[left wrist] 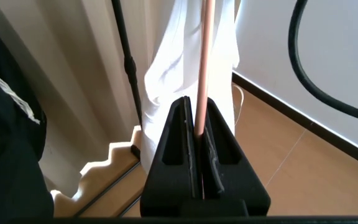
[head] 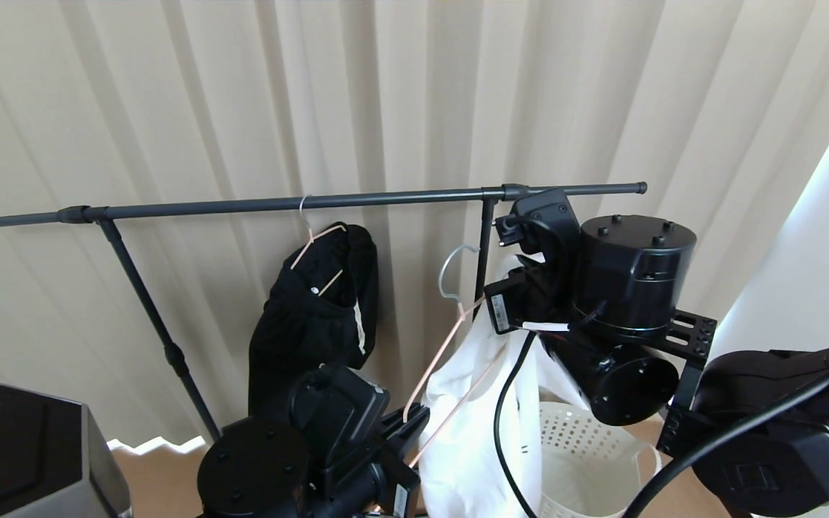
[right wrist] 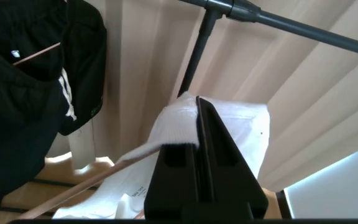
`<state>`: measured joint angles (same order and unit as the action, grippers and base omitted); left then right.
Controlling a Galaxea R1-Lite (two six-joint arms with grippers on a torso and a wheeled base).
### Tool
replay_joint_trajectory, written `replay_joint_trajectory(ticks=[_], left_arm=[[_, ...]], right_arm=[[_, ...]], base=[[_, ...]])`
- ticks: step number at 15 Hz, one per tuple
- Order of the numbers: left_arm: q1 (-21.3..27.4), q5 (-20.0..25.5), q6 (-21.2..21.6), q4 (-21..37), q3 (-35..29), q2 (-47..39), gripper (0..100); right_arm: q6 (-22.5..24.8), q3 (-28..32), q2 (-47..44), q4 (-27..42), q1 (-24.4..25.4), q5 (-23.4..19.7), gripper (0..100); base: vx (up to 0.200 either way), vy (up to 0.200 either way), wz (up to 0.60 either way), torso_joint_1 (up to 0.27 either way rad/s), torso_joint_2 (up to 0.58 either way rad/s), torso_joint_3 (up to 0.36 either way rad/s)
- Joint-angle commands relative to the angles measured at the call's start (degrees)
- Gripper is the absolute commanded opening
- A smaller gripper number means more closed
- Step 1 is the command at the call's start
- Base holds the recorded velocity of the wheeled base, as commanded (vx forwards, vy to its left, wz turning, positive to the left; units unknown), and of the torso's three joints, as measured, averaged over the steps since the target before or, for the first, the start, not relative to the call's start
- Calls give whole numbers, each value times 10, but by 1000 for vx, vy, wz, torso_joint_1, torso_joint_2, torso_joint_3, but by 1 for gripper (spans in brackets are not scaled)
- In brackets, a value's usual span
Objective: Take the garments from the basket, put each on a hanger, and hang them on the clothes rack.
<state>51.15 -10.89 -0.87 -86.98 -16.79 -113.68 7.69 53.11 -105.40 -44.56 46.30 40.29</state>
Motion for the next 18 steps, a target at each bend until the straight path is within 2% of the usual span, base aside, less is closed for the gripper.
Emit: replay_joint_trajectory(ticks=[1,6,11,12,16,18], left_arm=[[-1,0,0,0,0,-2,0],[-1,0,1,0,0,-2,0],[-2,-2,2,0,1,0,0],[-2,-5,3,0,1,0,0],[-4,-5,3,-6,2,1,0],[-8,-12,5,-27,4,1,0]], right_arm=[[-2,-5,6,-1,33,1,0],[-15,-8,14,-1,78,1,0],[-16,-13,26,-1,80,12,0],[-15,-14,28,-1,79,12,100],[-15,-13,35,-1,60,12,100],[-15,-12,35,-2,52,12,100]], base=[[0,0,0,0,0,0],[0,0,0,0,0,0],[0,0,0,0,0,0],[0,0,0,0,0,0],[0,0,0,0,0,0],[0,0,0,0,0,0]])
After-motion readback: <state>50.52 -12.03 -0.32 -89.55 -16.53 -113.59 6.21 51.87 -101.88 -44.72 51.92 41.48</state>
